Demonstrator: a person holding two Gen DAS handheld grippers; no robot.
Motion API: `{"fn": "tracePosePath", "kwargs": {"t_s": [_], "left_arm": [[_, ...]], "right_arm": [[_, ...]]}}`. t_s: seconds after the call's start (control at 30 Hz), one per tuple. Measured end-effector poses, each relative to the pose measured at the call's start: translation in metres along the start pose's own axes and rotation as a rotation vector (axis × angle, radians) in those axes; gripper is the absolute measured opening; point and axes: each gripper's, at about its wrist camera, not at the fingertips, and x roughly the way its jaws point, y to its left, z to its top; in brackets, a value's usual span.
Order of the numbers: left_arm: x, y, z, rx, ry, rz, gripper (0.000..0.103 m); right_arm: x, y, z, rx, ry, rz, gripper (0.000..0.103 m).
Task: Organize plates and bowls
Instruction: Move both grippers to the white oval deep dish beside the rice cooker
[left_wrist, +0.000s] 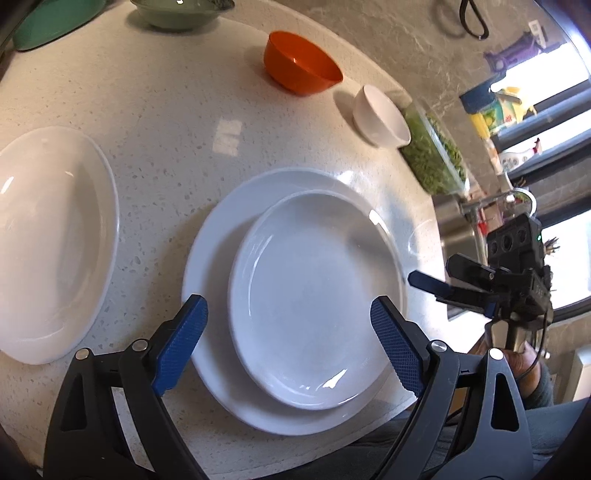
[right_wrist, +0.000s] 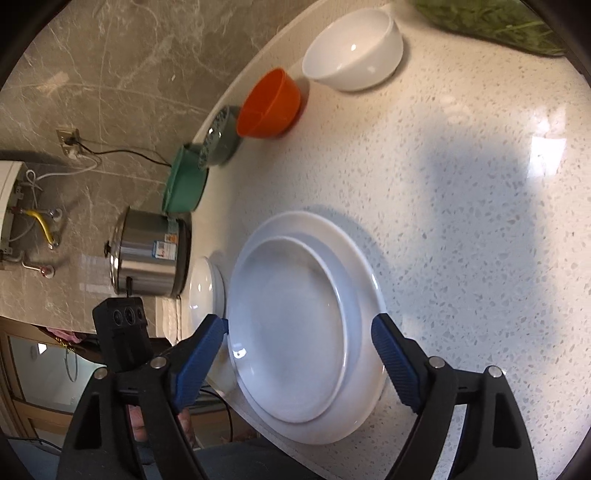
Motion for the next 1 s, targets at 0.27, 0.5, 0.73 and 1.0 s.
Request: {"fn": "tracePosePath", "kwargs": {"t_s": [0.27, 0.5, 0.73, 1.0], "left_arm": [[-0.042, -0.003, 0.004, -0.043, -0.265, -0.192, 0.103], [-0.054, 0.007, -0.007, -0.113, -0.306, -0.253, 0.103], [-0.104, 0.055, -0.023, -0.22, -0.485, -0.139, 0.103], [-0.164, 0.132, -0.037, -0.304, -0.592, 0.018, 0.103]], "right_arm": [[-0.021, 0.0, 0.002, 0.012, -0.126, 0.094, 0.103], [-0.035, 0.015, 0.003, -0.022, -0.186, 0.263, 0.103], [-0.002, 0.046, 0.012, -0.064, -0.088, 0.293, 0.103], [0.064, 0.11, 0.035, -0.097, 0.094, 0.389, 0.103]]}}
